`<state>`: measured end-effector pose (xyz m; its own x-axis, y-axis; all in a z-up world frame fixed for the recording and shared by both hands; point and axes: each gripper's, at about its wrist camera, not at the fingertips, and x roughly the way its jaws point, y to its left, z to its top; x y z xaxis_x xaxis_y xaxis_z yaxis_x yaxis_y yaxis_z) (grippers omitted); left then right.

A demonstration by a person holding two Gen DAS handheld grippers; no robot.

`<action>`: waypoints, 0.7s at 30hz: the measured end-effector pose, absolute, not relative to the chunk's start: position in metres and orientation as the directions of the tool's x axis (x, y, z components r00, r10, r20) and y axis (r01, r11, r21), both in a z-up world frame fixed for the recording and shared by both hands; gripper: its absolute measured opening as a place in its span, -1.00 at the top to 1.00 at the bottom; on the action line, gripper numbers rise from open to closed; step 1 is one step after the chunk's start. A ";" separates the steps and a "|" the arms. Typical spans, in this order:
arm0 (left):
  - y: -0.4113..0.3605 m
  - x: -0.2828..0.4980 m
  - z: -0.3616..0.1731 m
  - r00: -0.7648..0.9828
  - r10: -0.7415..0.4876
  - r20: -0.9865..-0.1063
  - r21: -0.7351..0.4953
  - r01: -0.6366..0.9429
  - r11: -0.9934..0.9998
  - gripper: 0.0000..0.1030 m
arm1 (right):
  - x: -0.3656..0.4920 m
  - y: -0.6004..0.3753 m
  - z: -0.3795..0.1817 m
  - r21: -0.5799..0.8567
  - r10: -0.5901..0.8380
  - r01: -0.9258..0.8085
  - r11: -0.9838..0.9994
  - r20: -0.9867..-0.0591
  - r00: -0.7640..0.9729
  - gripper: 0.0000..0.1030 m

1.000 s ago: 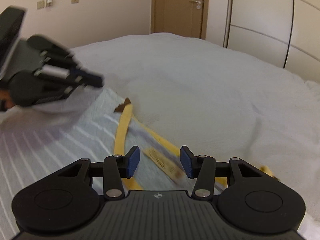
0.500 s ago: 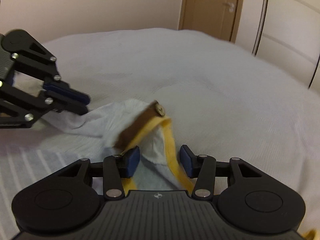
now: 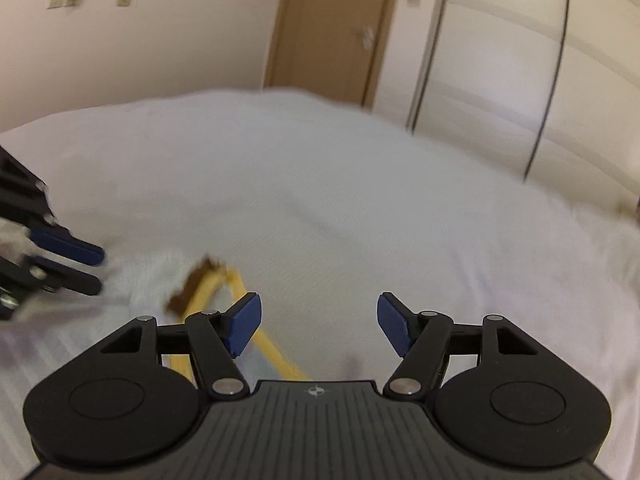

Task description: Fold clothes

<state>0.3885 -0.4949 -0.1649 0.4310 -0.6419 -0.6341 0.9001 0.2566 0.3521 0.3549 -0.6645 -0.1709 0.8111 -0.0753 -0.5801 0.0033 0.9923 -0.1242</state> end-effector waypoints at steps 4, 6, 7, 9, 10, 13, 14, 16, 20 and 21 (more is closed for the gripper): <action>-0.506 0.405 -0.179 0.573 -0.533 -0.622 0.515 0.813 0.273 0.46 | 0.333 -0.686 -0.175 -0.132 -0.104 0.019 0.991 -0.676 0.729 -0.29; -0.500 0.423 -0.164 0.595 -0.516 -0.616 0.462 0.803 0.376 0.35 | 0.320 -0.700 -0.177 -0.180 -0.190 0.091 0.979 -0.675 0.713 -0.29; -0.492 0.429 -0.153 0.600 -0.519 -0.609 0.427 0.799 0.424 0.37 | 0.312 -0.708 -0.176 -0.178 -0.223 0.139 0.974 -0.665 0.713 -0.29; -0.473 0.436 -0.133 0.633 -0.505 -0.586 0.397 0.768 0.502 0.39 | 0.287 -0.727 -0.166 -0.035 -0.190 0.218 0.975 -0.637 0.747 -0.29; -0.461 0.438 -0.124 0.641 -0.500 -0.582 0.381 0.758 0.529 0.39 | 0.274 -0.736 -0.162 0.030 -0.179 0.252 0.967 -0.622 0.762 -0.29; -0.415 0.434 -0.101 0.624 -0.506 -0.595 0.281 0.751 0.597 0.39 | 0.235 -0.747 -0.151 0.115 -0.181 0.308 0.944 -0.602 0.778 -0.29; -0.399 0.425 -0.096 0.619 -0.509 -0.599 0.262 0.751 0.606 0.39 | 0.217 -0.748 -0.147 0.139 -0.169 0.311 0.940 -0.602 0.781 -0.29; -0.368 0.404 -0.089 0.606 -0.515 -0.606 0.231 0.754 0.616 0.39 | 0.183 -0.742 -0.139 0.171 -0.151 0.309 0.935 -0.599 0.787 -0.30; -0.309 0.336 -0.084 0.572 -0.539 -0.618 0.174 0.769 0.615 0.39 | 0.092 -0.705 -0.118 0.221 -0.118 0.289 0.931 -0.568 0.814 -0.32; -0.296 0.314 -0.083 0.562 -0.549 -0.619 0.159 0.774 0.614 0.38 | 0.066 -0.694 -0.113 0.228 -0.114 0.284 0.931 -0.558 0.822 -0.40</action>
<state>0.3142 -0.2958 -0.0833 0.5621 -0.5487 -0.6188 0.7736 0.6135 0.1587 0.0662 -0.6944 -0.1125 0.8223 -0.1137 -0.5576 0.2837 0.9313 0.2284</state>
